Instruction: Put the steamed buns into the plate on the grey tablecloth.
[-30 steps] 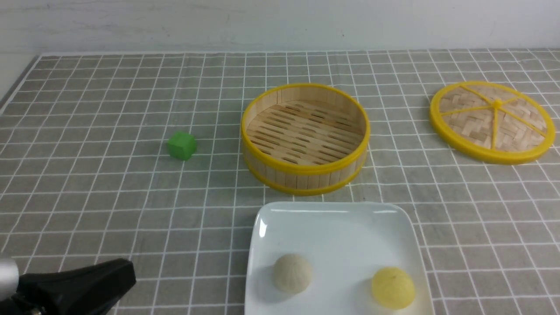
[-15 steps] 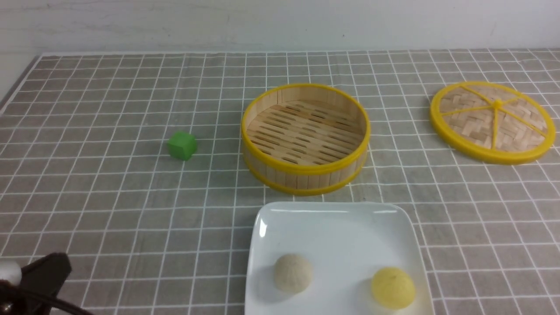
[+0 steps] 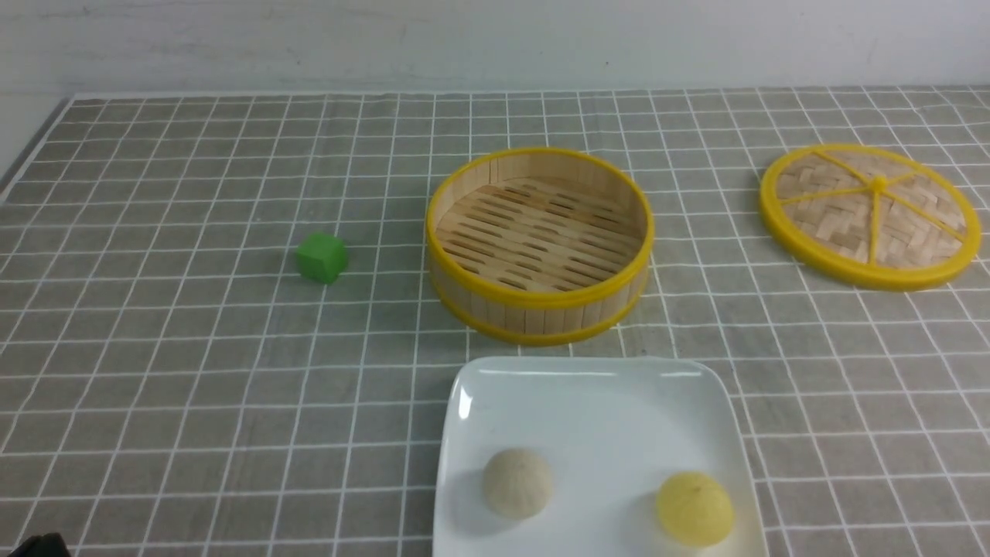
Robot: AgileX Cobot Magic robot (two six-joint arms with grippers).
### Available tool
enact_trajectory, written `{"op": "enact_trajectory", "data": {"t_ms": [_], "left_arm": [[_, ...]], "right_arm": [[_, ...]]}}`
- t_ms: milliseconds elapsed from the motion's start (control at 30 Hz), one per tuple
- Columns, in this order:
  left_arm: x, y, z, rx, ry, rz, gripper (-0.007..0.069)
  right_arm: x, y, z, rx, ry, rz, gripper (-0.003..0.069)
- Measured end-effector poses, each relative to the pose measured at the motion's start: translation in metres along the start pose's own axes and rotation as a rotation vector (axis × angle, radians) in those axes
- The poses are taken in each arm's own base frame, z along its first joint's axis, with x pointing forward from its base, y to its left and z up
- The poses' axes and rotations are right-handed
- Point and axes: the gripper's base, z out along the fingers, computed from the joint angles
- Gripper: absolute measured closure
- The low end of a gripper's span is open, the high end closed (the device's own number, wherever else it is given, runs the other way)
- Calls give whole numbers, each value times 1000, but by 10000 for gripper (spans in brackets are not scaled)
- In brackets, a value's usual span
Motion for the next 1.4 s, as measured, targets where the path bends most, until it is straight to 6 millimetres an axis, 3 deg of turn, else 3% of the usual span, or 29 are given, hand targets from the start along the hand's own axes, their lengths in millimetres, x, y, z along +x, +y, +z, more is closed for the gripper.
{"op": "enact_trajectory", "data": {"t_ms": [1400], "left_arm": [[0, 0, 0, -3, 1, 2, 517]], "right_arm": [[0, 0, 0, 0, 0, -1, 519]]}}
